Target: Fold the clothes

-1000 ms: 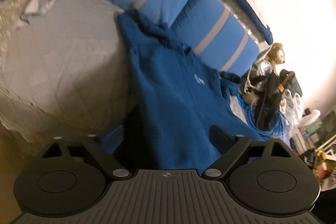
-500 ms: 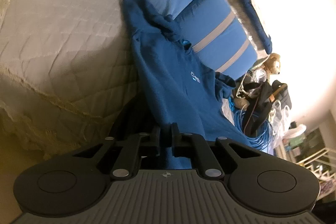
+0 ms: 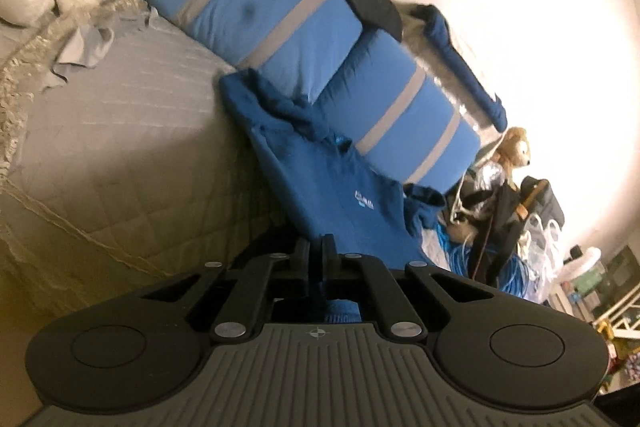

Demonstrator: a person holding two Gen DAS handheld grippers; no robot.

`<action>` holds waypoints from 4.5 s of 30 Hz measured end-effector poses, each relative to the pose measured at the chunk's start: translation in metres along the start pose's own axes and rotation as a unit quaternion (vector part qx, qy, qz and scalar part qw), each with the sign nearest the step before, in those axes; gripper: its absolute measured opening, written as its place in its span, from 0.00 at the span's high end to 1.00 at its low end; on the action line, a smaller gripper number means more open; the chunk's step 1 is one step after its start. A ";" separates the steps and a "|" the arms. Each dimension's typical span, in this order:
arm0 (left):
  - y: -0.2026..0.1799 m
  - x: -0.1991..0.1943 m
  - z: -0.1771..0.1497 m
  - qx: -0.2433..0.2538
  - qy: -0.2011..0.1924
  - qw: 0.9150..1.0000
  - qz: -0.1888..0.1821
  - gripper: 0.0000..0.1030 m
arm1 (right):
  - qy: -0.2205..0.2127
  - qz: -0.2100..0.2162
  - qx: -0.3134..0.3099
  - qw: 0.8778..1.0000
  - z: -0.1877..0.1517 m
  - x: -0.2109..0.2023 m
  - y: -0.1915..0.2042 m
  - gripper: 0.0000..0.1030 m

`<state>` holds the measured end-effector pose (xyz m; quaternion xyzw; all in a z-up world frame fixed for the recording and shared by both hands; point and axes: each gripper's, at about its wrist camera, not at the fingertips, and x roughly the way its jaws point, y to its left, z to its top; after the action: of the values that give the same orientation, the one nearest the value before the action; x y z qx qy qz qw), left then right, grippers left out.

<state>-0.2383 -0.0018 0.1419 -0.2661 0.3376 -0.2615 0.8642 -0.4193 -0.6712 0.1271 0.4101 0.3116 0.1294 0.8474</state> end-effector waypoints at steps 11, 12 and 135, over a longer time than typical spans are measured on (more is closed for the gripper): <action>0.023 0.012 -0.027 -0.029 0.054 0.997 0.049 0.94 | 0.024 -0.058 0.003 0.998 -0.016 -0.010 -0.004 0.95; 0.024 0.019 -0.029 -0.027 0.064 0.995 0.065 0.91 | 0.031 -0.069 0.006 0.997 -0.019 -0.005 -0.008 0.94; -0.132 0.329 0.035 0.267 -0.035 0.960 0.080 0.18 | -0.175 -0.277 0.022 0.945 0.252 0.233 -0.147 0.19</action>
<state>-0.0397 -0.2948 0.1021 -0.0065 0.2455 -0.2626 0.9331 -0.0850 -0.8082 0.0337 0.3423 0.2628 -0.1910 0.8816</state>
